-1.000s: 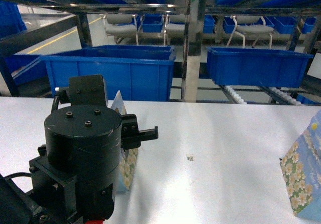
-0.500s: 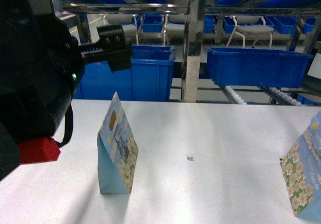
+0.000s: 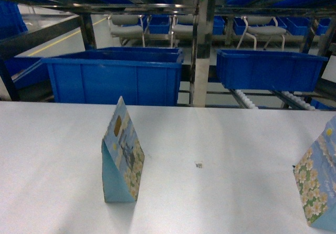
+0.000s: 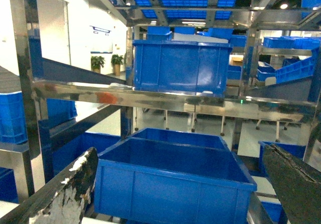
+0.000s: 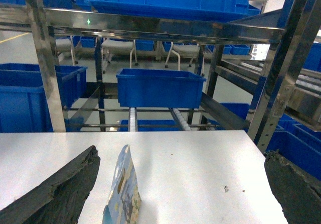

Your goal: Move flower gift bag to table near conveyor

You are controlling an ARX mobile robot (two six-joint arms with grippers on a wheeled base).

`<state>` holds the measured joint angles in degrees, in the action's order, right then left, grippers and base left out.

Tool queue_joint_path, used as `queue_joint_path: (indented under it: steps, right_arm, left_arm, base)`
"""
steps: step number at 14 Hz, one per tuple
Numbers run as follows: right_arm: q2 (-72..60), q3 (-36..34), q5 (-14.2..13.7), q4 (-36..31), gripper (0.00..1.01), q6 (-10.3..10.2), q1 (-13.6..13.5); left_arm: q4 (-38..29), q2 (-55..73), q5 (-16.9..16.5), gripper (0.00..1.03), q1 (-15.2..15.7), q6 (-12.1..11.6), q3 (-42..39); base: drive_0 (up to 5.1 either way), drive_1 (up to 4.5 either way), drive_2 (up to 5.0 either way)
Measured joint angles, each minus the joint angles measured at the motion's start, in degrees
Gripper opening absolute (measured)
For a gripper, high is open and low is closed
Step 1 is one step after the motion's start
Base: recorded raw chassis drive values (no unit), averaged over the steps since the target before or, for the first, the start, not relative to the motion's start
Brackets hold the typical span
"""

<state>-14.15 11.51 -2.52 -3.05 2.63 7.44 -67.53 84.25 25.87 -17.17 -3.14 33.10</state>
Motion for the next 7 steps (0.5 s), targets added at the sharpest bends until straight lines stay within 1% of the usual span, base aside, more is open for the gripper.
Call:
queue_joint_path:
  steps: [1, 2, 3, 4, 5, 6, 7]
  right_arm:
    - [1.5, 0.4, 4.2, 3.4, 0.93, -0.6, 1.4]
    - [4.8, -0.7, 9.7, 5.4, 0.82, -1.2, 2.7]
    - [6.5, -1.3, 9.9, 4.8, 0.69, -1.6, 1.2]
    - [7.0, -1.9, 5.9, 4.7, 0.60, -1.6, -3.5]
    - [7.7, -3.0, 4.1, 4.7, 0.51, -1.7, -7.2]
    - [8.1, -4.5, 3.3, 4.6, 0.36, -1.7, -7.7]
    - [8.7, -5.3, 2.5, 4.5, 0.25, -1.7, -7.3]
  left_arm:
    - [7.6, -1.8, -2.9, 0.94, 0.5, 0.3, 0.4]
    - [16.5, -6.0, -8.6, 0.83, 1.9, 1.4, -1.0]
    - [21.4, -11.0, -12.0, 0.70, 3.7, 1.9, -5.0]
    - [21.3, -13.4, -13.2, 0.61, 4.8, 2.2, -8.0]
    - [21.0, -15.2, -14.2, 0.52, 5.9, 2.7, -10.4]
    - [20.8, -17.5, -15.4, 0.38, 7.4, 2.8, -13.8]
    - [20.8, -19.7, -16.6, 0.27, 8.1, 2.8, -16.2]
  base:
    - [0.0, 0.00, 0.0]
    - [0.0, 0.00, 0.0]
    - [0.0, 0.00, 0.0]
    - [0.0, 0.00, 0.0]
    - [0.0, 0.00, 0.0]
    - [0.0, 0.00, 0.0]
    - [0.0, 0.00, 0.0]
